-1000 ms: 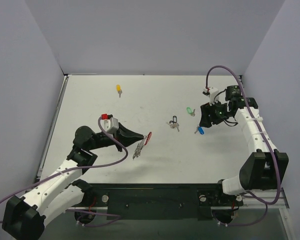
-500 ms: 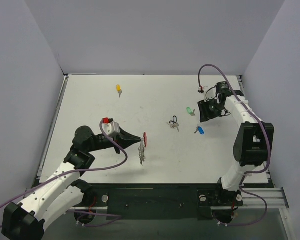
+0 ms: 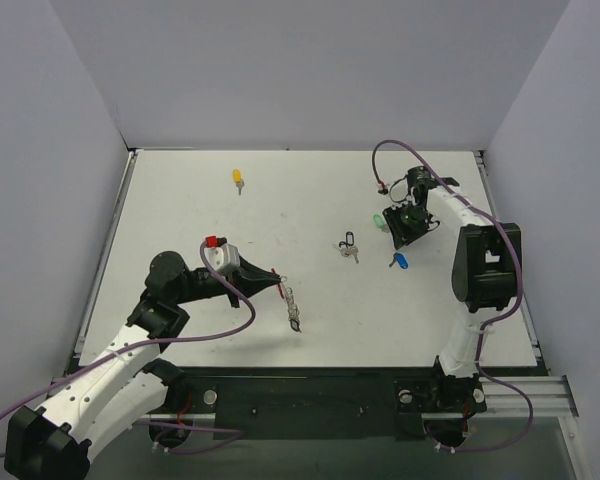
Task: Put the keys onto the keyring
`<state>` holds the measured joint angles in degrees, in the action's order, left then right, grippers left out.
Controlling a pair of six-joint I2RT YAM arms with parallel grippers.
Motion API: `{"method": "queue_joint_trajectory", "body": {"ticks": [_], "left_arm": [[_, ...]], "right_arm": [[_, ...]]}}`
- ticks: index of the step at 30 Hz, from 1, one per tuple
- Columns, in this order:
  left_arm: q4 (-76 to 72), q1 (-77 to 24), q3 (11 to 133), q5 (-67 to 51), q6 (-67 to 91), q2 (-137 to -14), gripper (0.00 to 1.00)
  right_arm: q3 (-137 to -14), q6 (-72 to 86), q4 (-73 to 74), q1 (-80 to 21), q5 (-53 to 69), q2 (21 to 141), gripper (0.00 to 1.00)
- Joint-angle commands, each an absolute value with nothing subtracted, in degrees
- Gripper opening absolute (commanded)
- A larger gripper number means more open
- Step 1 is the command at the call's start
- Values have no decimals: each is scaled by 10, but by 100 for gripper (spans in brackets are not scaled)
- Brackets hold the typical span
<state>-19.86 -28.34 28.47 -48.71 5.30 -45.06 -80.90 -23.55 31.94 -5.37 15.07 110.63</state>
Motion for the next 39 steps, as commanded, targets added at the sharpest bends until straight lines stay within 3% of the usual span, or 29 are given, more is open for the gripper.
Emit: {"method": "queue_joint_trajectory", "body": {"ticks": [1, 39], "left_arm": [[-214, -279, 304, -499, 45, -446, 0], [-210, -279, 303, -502, 42, -452, 0]], "right_arm": [[-836, -224, 345, -60, 127, 1128, 28], [-850, -228, 375, -69, 145, 1164, 14]]}}
